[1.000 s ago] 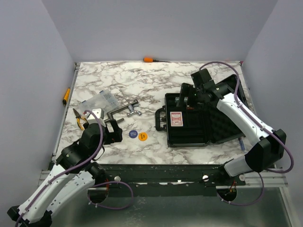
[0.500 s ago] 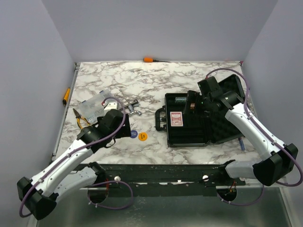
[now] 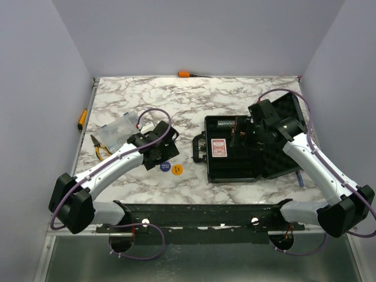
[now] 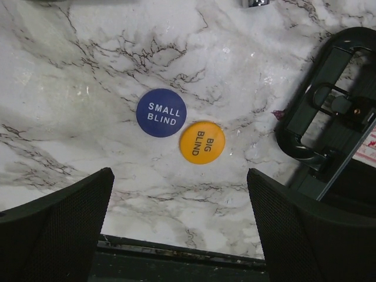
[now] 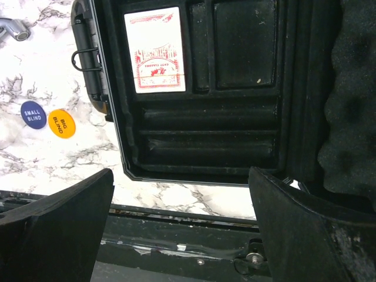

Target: Pack up texas hold em set

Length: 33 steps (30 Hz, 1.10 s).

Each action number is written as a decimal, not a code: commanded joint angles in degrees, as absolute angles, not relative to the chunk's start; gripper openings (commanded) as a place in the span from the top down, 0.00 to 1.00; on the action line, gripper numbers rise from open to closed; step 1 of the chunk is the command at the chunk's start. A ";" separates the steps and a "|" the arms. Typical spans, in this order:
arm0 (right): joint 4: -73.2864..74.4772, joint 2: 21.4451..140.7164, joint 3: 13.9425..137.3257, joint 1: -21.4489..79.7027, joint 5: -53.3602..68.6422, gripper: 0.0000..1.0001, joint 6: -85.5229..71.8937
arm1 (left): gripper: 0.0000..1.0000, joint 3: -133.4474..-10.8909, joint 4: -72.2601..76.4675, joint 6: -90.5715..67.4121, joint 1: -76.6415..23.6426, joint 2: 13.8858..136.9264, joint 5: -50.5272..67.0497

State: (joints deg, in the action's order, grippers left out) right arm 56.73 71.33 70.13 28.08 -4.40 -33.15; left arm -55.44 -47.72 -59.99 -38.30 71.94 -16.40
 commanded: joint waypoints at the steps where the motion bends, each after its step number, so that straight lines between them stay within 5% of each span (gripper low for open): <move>1: 58.58 69.72 69.46 28.39 -5.75 0.01 -31.75 | 0.07 -56.26 -49.18 -71.18 -37.43 76.35 -13.47; 33: 58.92 69.64 66.66 28.32 -4.92 0.01 -30.15 | 0.16 -50.10 -36.74 -78.14 -30.24 94.02 -6.46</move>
